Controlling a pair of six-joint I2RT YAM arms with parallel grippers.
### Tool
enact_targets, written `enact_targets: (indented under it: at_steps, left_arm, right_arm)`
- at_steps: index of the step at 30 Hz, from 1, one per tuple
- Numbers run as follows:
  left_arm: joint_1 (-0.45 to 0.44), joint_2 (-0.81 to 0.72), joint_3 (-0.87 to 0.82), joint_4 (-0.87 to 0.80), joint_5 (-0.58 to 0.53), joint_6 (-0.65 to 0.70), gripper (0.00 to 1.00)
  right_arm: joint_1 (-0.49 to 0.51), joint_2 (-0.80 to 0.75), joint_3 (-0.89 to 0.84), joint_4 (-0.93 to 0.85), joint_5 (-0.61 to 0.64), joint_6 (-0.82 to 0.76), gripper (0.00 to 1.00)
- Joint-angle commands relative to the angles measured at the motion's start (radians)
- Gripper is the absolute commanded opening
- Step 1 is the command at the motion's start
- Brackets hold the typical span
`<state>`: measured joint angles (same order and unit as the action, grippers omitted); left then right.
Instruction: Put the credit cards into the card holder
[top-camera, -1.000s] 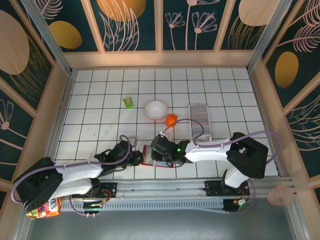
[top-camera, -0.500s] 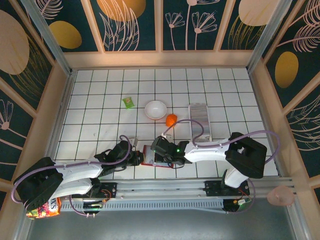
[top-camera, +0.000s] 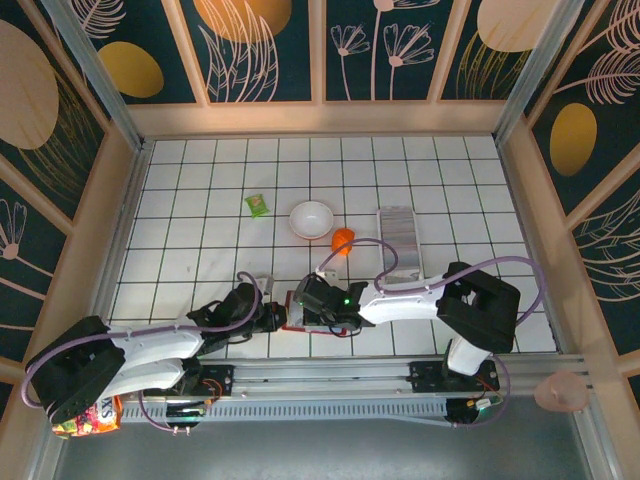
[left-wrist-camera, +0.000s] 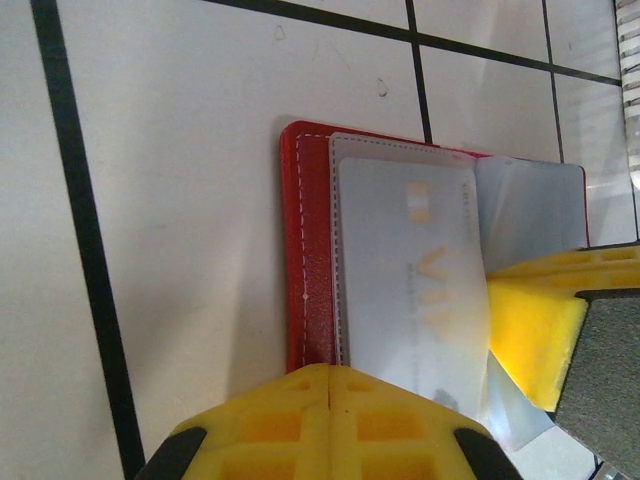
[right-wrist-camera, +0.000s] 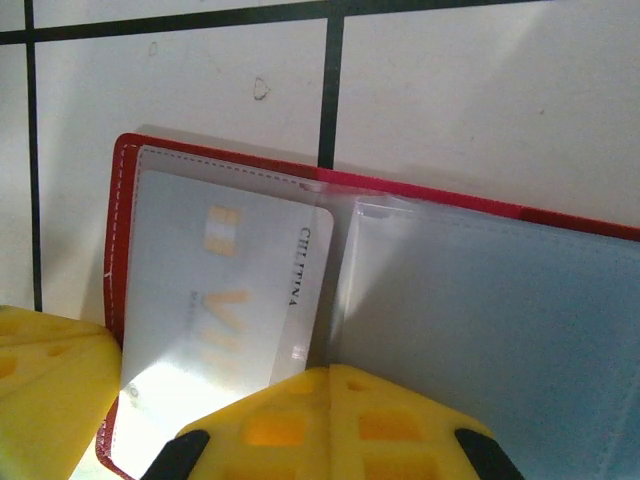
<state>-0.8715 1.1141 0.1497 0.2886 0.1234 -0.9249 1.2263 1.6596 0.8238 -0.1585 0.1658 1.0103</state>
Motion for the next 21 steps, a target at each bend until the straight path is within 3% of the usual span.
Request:
enact_targets:
  at_steps: [1, 8, 16, 17, 19, 20, 21]
  left_arm:
    - [-0.005, -0.009, -0.032, -0.043, 0.013, -0.017, 0.0]
    - [-0.006, -0.011, -0.038, -0.038, 0.013, -0.028, 0.0]
    - [-0.006, -0.01, -0.05, -0.011, 0.027, -0.04, 0.0]
    - [-0.006, -0.01, -0.05, -0.008, 0.03, -0.039, 0.0]
    - [-0.005, -0.005, -0.051, -0.002, 0.035, -0.041, 0.0]
    - [-0.006, -0.004, -0.05, -0.003, 0.036, -0.042, 0.0]
    - [-0.006, -0.005, -0.05, -0.003, 0.036, -0.042, 0.0]
  right_arm:
    - [0.02, -0.006, 0.014, 0.006, 0.044, 0.008, 0.0]
    - [0.059, -0.129, -0.032, -0.12, 0.138, 0.084, 0.08]
    - [0.089, -0.173, -0.106, -0.16, 0.148, 0.192, 0.19]
    - [0.09, -0.174, -0.111, -0.165, 0.15, 0.202, 0.26]
    - [0.089, -0.175, -0.119, -0.169, 0.161, 0.21, 0.28]
    - [0.09, -0.173, -0.122, -0.169, 0.168, 0.217, 0.39]
    - [0.088, -0.172, -0.125, -0.161, 0.168, 0.215, 0.4]
